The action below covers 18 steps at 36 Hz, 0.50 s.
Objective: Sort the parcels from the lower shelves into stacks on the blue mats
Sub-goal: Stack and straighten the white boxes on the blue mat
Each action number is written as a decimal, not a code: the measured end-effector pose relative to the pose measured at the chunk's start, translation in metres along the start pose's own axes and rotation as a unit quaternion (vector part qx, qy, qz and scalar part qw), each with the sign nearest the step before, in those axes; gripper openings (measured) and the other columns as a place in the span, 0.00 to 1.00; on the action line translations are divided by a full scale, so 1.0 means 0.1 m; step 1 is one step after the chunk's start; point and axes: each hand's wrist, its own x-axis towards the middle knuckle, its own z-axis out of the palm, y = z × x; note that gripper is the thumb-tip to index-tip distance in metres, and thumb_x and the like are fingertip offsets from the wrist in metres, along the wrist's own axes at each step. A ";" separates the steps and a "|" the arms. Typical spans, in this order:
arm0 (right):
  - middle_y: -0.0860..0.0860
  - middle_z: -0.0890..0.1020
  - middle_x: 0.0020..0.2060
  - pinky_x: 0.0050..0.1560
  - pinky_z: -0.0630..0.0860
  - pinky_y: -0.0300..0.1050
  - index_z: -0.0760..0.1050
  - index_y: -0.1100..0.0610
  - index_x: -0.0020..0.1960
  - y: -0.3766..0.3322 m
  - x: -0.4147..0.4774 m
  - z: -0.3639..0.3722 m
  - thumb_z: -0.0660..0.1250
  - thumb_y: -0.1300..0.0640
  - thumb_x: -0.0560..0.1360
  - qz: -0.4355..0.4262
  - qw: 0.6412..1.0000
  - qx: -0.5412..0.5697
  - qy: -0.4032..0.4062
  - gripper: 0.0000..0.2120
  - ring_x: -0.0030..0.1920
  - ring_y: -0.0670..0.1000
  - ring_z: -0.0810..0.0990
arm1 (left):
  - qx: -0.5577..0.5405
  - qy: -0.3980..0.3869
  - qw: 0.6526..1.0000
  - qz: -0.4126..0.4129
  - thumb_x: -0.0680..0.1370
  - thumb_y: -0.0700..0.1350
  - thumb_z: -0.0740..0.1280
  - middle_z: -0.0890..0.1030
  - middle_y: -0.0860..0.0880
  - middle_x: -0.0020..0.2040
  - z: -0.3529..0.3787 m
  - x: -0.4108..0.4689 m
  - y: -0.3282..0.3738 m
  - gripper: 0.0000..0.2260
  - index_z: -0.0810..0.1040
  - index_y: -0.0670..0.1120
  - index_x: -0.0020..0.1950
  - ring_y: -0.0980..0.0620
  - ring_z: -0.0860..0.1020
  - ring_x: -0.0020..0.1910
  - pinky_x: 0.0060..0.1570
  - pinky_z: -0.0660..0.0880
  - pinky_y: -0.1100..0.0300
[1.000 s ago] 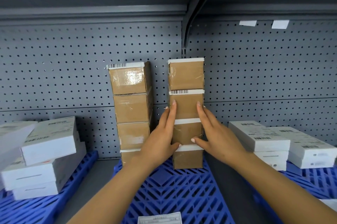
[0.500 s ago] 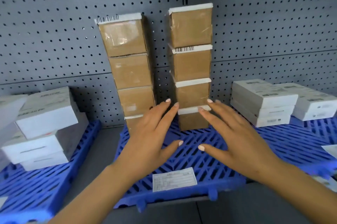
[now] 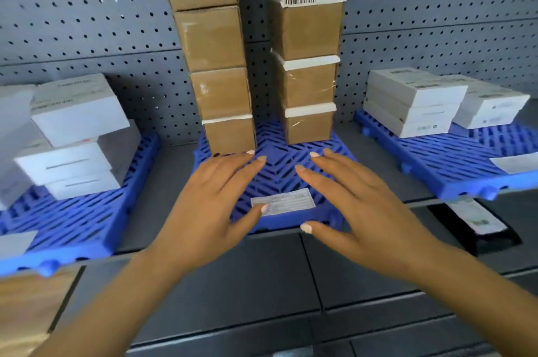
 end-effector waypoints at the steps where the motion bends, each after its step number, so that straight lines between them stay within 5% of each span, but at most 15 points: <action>1: 0.52 0.64 0.74 0.70 0.64 0.57 0.59 0.50 0.76 -0.03 -0.02 -0.03 0.57 0.37 0.76 -0.005 1.000 0.008 -0.003 0.32 0.75 0.53 0.60 | 0.002 0.003 1.000 -0.008 0.77 0.55 0.64 0.73 0.46 0.68 -0.03 -0.04 0.05 0.27 0.69 0.43 0.72 0.46 0.71 0.66 0.66 0.66 0.52; 18: 0.48 0.60 0.75 0.70 0.55 0.51 0.55 0.46 0.76 -0.66 -0.06 -0.20 0.53 0.33 0.75 -0.111 0.992 0.048 -0.048 0.33 0.75 0.50 0.56 | 0.031 0.017 0.986 -0.164 0.76 0.55 0.65 0.72 0.48 0.68 -0.71 -1.10 0.44 0.27 0.68 0.45 0.72 0.50 0.70 0.67 0.66 0.65 0.56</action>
